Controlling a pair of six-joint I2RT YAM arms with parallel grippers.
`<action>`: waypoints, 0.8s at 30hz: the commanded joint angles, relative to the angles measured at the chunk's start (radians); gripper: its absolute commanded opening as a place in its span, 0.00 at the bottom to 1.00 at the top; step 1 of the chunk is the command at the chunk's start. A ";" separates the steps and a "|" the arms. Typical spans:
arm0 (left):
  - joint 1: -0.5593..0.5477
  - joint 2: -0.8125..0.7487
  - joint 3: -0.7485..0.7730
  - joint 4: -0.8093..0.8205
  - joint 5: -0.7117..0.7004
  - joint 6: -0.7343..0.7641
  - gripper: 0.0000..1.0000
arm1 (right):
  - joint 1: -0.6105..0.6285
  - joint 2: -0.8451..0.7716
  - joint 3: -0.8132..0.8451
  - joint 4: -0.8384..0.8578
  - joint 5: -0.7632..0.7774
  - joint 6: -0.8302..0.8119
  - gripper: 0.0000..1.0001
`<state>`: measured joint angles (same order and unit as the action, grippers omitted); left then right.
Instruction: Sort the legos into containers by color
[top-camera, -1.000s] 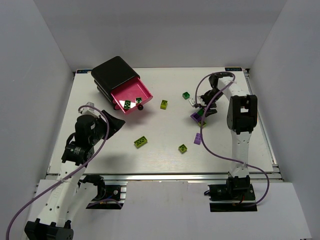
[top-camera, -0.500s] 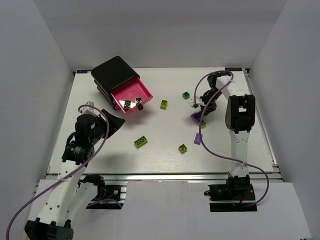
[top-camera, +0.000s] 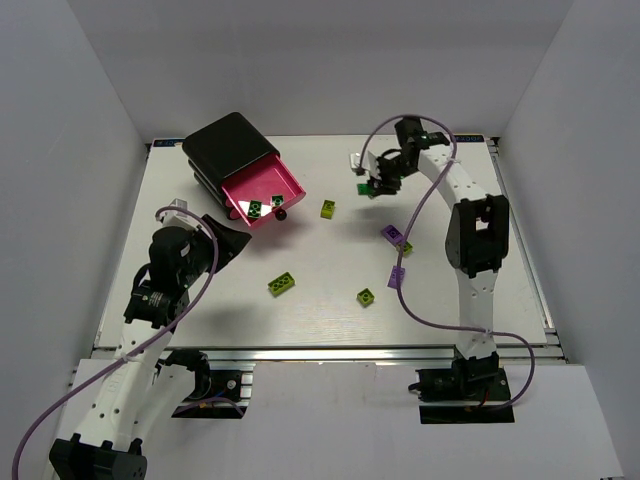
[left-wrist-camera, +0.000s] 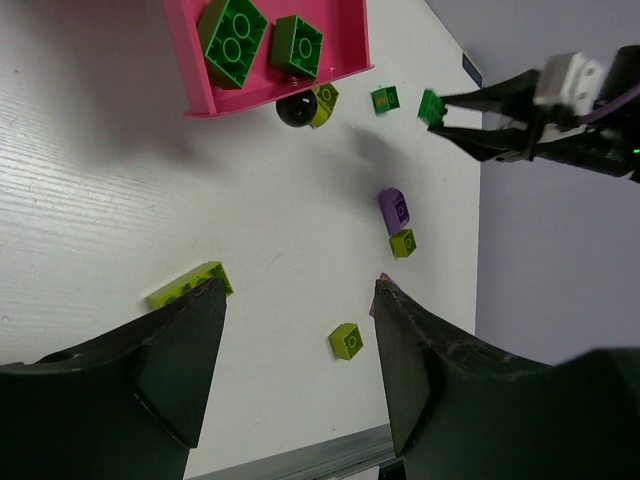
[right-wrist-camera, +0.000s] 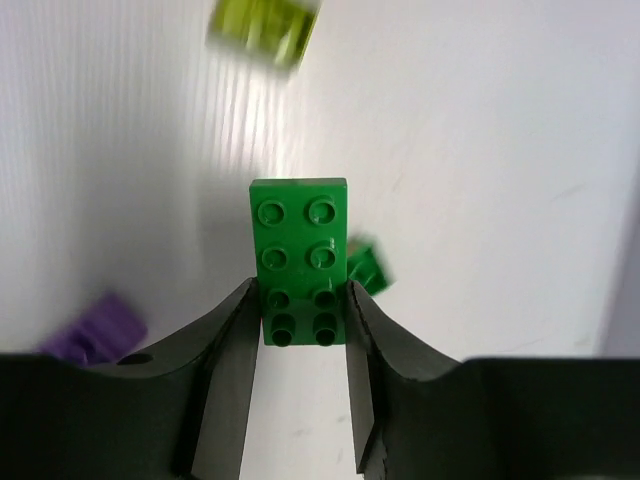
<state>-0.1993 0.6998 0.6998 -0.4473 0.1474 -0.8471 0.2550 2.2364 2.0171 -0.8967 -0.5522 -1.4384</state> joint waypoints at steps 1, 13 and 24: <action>-0.003 -0.002 -0.003 0.045 0.020 0.005 0.71 | 0.131 -0.141 0.005 0.174 -0.124 0.247 0.10; -0.003 -0.072 -0.011 0.007 -0.003 -0.001 0.71 | 0.378 -0.064 0.163 0.560 -0.005 0.555 0.17; -0.003 -0.128 -0.008 -0.051 -0.023 -0.004 0.72 | 0.483 0.035 0.161 0.754 0.124 0.578 0.45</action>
<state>-0.1997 0.5838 0.6949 -0.4740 0.1371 -0.8478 0.7246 2.2620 2.1574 -0.2565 -0.4770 -0.8803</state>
